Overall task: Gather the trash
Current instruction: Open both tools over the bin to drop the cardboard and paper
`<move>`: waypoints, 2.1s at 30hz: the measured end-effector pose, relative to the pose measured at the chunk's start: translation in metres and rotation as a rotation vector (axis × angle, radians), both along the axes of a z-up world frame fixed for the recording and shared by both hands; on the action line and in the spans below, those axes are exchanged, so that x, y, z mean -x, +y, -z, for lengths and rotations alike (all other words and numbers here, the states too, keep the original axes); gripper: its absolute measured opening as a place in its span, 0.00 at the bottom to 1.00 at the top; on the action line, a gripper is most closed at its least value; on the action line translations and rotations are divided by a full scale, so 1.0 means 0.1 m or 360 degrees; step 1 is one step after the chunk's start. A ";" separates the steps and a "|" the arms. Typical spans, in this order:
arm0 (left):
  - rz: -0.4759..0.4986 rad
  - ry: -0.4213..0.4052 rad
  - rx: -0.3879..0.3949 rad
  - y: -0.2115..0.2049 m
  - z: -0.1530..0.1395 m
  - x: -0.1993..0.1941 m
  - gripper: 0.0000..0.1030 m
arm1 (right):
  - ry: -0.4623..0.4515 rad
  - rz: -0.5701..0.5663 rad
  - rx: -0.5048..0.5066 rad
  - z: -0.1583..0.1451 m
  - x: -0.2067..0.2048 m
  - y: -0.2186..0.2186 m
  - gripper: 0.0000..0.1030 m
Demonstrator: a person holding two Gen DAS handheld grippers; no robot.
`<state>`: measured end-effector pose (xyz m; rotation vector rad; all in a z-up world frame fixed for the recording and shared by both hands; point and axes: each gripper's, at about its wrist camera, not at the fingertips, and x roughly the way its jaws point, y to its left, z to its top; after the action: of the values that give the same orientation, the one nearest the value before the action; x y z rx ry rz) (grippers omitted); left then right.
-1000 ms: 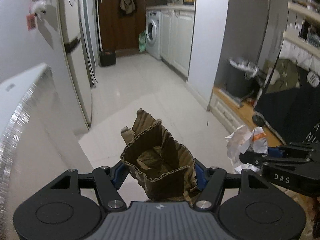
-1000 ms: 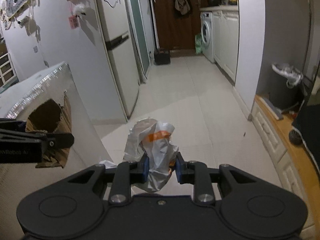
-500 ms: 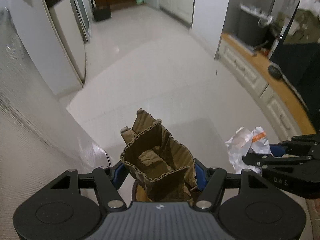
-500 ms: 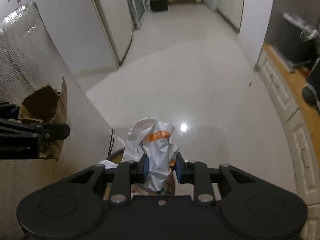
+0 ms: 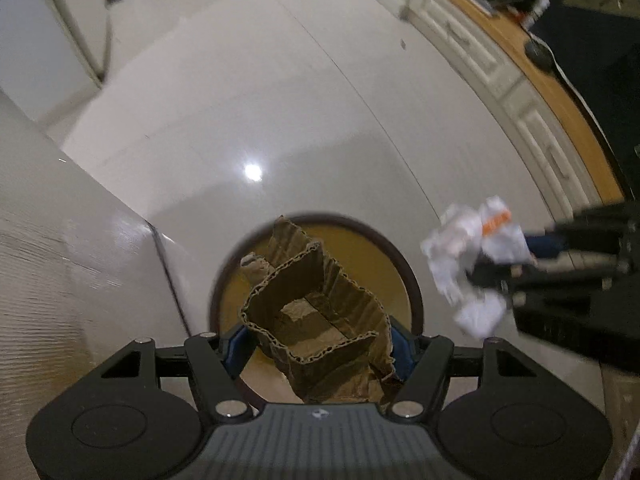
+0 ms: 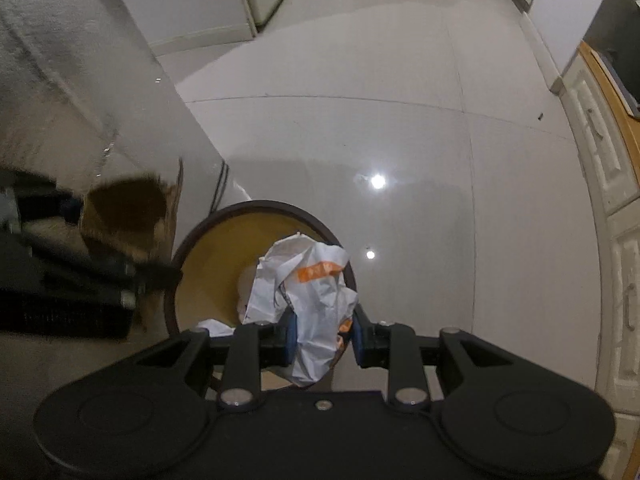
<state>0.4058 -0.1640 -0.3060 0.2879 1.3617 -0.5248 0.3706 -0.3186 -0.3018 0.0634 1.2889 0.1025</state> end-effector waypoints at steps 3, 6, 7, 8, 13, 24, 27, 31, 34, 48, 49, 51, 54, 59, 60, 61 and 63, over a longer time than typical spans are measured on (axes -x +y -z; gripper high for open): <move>0.0067 0.0076 0.0018 -0.04 0.13 0.02 0.67 | 0.0024 0.0030 0.0002 0.06 -0.02 -0.01 0.27; 0.0101 0.0148 0.0051 -0.09 0.24 0.05 0.73 | 0.0039 0.0048 0.0012 0.08 -0.07 -0.04 0.27; 0.0110 0.0161 0.0058 -0.09 0.27 0.06 0.75 | 0.0039 0.0054 0.0011 0.10 -0.08 -0.03 0.27; 0.0113 0.0171 0.0058 -0.09 0.30 0.07 0.83 | 0.0040 0.0060 0.0009 0.11 -0.07 -0.03 0.27; 0.0077 0.0201 0.0013 0.04 0.38 0.04 0.92 | 0.0055 0.0056 0.0013 0.10 -0.03 0.04 0.27; -0.0008 0.0232 -0.0074 0.14 0.43 0.01 1.00 | 0.0066 0.0039 -0.0057 0.18 -0.10 0.01 0.30; -0.0017 0.0249 -0.0111 0.19 0.45 0.01 1.00 | 0.0028 0.0053 -0.0123 0.16 -0.11 0.01 0.33; -0.0050 0.0270 -0.0146 0.31 0.45 0.02 1.00 | 0.0015 0.0035 -0.0177 0.15 -0.11 0.05 0.34; -0.0092 0.0282 -0.0171 0.40 0.44 0.02 1.00 | 0.0068 -0.0001 -0.0164 0.19 -0.09 0.09 0.34; -0.0207 0.0271 -0.0251 0.55 0.38 0.00 1.00 | 0.0300 -0.0147 -0.0116 0.39 -0.02 0.32 0.61; -0.0209 0.0269 -0.0251 0.54 0.37 0.01 1.00 | 0.0308 -0.0140 -0.0108 0.39 -0.02 0.30 0.61; -0.0216 0.0261 -0.0249 0.55 0.35 0.01 1.00 | 0.0310 -0.0130 -0.0099 0.37 -0.01 0.28 0.61; -0.0235 0.0244 -0.0247 0.56 0.31 0.03 1.00 | 0.0304 -0.0114 -0.0091 0.33 0.02 0.25 0.63; -0.0256 0.0202 -0.0238 0.59 0.17 0.07 1.00 | 0.0260 -0.0098 -0.0101 0.21 0.07 0.21 0.68; -0.0258 0.0193 -0.0235 0.59 0.13 0.08 1.00 | 0.0248 -0.0092 -0.0103 0.18 0.08 0.20 0.70; -0.0260 0.0184 -0.0232 0.59 0.10 0.10 1.00 | 0.0236 -0.0084 -0.0105 0.15 0.10 0.19 0.70; -0.0263 0.0162 -0.0225 0.60 0.01 0.12 1.00 | 0.0207 -0.0072 -0.0109 0.08 0.12 0.17 0.73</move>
<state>0.3936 -0.1040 -0.3074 0.2635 1.5099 -0.3091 0.3583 -0.3012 -0.3097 0.1008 1.4173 0.1836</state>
